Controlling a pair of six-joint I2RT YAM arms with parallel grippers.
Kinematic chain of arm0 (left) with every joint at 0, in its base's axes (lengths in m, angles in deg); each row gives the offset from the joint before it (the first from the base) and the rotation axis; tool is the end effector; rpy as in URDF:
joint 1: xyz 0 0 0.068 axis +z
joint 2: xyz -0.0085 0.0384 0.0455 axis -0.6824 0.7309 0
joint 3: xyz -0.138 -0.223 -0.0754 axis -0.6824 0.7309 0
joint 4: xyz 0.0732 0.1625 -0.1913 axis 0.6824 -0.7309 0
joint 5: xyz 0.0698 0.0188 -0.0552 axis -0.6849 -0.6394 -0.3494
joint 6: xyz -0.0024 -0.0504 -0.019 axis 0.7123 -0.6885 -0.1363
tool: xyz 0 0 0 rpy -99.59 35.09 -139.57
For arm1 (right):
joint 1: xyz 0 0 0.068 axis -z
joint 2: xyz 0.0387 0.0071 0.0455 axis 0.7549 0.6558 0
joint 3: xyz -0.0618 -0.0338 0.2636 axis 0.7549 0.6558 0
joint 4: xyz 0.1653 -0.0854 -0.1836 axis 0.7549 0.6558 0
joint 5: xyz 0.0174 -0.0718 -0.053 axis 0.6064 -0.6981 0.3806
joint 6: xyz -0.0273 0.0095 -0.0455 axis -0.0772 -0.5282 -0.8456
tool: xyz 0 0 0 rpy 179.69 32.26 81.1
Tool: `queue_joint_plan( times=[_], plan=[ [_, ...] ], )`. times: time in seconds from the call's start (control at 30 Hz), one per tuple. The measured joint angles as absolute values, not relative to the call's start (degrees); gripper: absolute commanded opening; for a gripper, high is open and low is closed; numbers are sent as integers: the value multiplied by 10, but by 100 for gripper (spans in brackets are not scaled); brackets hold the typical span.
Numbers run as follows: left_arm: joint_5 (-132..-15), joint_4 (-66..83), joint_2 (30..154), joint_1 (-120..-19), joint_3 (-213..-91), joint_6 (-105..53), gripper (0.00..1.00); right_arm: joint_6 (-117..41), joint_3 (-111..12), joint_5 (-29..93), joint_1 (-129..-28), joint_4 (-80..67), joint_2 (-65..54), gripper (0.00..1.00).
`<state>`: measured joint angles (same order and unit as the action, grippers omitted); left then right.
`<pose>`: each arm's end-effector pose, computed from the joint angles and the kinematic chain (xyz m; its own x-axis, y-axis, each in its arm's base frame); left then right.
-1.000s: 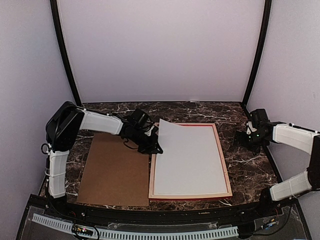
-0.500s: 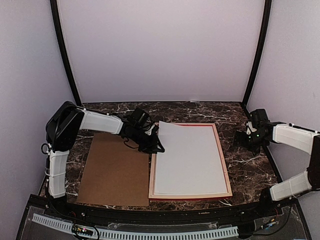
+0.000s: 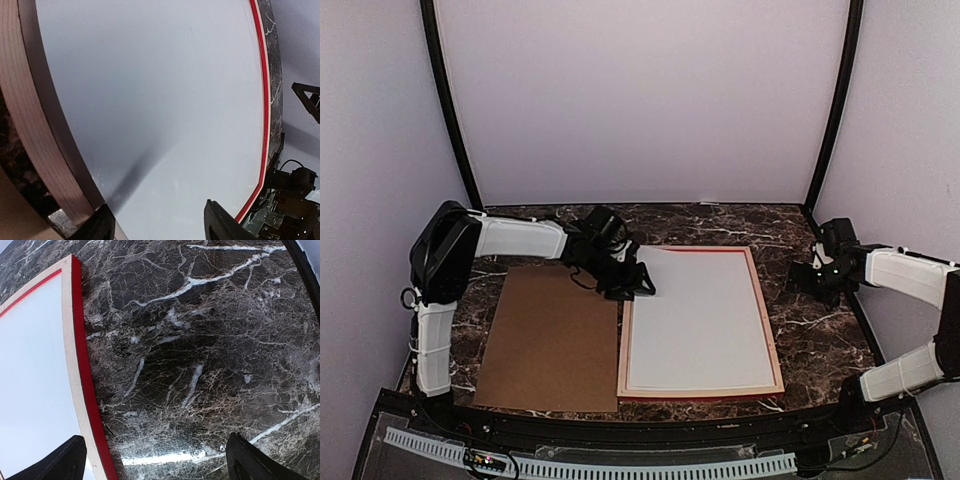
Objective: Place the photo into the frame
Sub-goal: Place the photo on the mat board.
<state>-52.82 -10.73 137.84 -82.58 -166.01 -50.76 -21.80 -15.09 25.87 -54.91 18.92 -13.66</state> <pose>0.3413 -0.3041 0.1652 -0.9541 0.1208 -0.2740 0.2793 0.6894 -0.6684 0.2400 0.0259 0.1956 -0.8213 0.3111 -0.4782 0.2204 0.9462 0.2371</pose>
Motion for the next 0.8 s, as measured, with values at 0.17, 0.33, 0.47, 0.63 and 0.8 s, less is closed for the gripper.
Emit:
queue_joint_plan(
  times=[0.17,0.33,0.47,0.63,0.8],
  plan=[
    [-566,-143,1351,-828,-1660,-491,67,-218,-151,264,-549,187,-137,99],
    [-624,-178,1296,-828,-1655,-466,70,-209,-151,265,-571,185,-147,99],
    [-680,-201,1220,-820,-1619,-442,73,-186,-151,268,-640,169,-166,99],
    [-718,-220,1123,-768,-1519,-412,95,-139,-185,267,-784,137,-149,99],
    [-758,-256,1052,-677,-1432,-378,99,-104,-278,255,-917,102,-49,99]
  ],
)
